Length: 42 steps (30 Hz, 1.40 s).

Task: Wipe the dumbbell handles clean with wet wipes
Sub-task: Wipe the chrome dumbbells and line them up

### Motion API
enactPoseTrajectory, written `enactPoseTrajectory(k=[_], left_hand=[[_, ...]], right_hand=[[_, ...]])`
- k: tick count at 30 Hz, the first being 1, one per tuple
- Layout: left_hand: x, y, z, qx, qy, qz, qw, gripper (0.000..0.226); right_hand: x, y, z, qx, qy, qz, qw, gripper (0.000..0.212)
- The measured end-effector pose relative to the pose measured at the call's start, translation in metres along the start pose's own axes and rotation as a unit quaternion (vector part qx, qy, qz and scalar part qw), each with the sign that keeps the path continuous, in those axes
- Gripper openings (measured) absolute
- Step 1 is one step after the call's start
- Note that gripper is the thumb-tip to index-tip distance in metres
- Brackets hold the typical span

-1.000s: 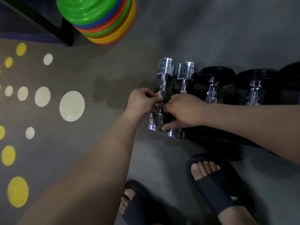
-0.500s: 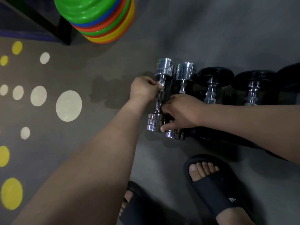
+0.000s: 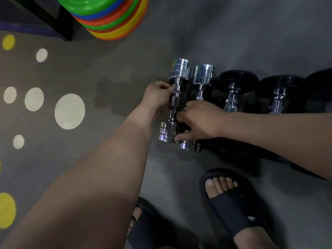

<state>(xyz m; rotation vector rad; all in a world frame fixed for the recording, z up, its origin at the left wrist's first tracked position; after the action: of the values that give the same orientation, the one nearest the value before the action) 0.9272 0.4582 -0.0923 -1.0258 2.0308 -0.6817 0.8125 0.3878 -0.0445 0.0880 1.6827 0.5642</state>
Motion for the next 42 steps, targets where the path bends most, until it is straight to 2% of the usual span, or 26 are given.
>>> enactPoseTrajectory(k=[3,7,14,18,21,24,27,31,34,42], left_hand=[[0.002,0.000,-0.002,-0.001,-0.021,-0.066,0.998,0.012],[-0.005,0.012,-0.020,0.019,-0.028,-0.099,0.994,0.006],[-0.003,-0.020,-0.032,0.162,-0.093,0.074,0.980,0.004],[0.010,-0.038,-0.025,0.195,-0.138,0.167,0.957,0.013],[0.014,-0.038,-0.023,0.207,-0.169,0.186,0.945,0.012],[0.008,-0.036,-0.026,0.240,-0.152,0.174,0.943,0.013],[-0.002,-0.029,-0.028,0.266,-0.078,0.223,0.935,0.006],[-0.024,-0.006,-0.043,0.257,0.023,0.270,0.927,0.008],[-0.032,0.013,-0.057,0.188,0.067,0.246,0.948,0.004],[-0.023,-0.011,-0.044,0.159,-0.070,0.174,0.969,0.018]], right_hand=[[0.001,-0.001,-0.001,-0.001,-0.001,0.001,1.000,0.059],[0.001,-0.003,-0.003,-0.003,0.001,0.018,1.000,0.058],[0.003,-0.001,-0.003,-0.009,-0.003,0.032,0.999,0.056],[0.002,-0.001,-0.003,-0.011,-0.013,0.047,0.999,0.057],[0.002,-0.002,-0.004,-0.009,-0.015,0.050,0.999,0.060],[0.003,-0.003,-0.004,-0.005,-0.009,0.037,0.999,0.059],[0.003,-0.004,-0.007,0.001,-0.010,0.035,0.999,0.053],[0.001,-0.003,-0.008,0.007,-0.017,0.047,0.999,0.049],[-0.001,-0.002,-0.009,0.009,-0.026,0.059,0.998,0.046],[0.001,-0.003,-0.008,0.011,-0.001,0.040,0.999,0.052]])
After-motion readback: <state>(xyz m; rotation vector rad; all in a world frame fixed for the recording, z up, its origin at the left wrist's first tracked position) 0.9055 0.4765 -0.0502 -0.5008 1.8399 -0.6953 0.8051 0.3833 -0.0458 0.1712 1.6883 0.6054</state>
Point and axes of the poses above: each hand's wrist, its own z-axis towards the middle knuckle, its own x-axis out of the palm, y = z × x, the point moved 8 cm from there along z, towards the middle knuckle, and after that the axes turned 4 degrees about -y, right-handed, at the moved point
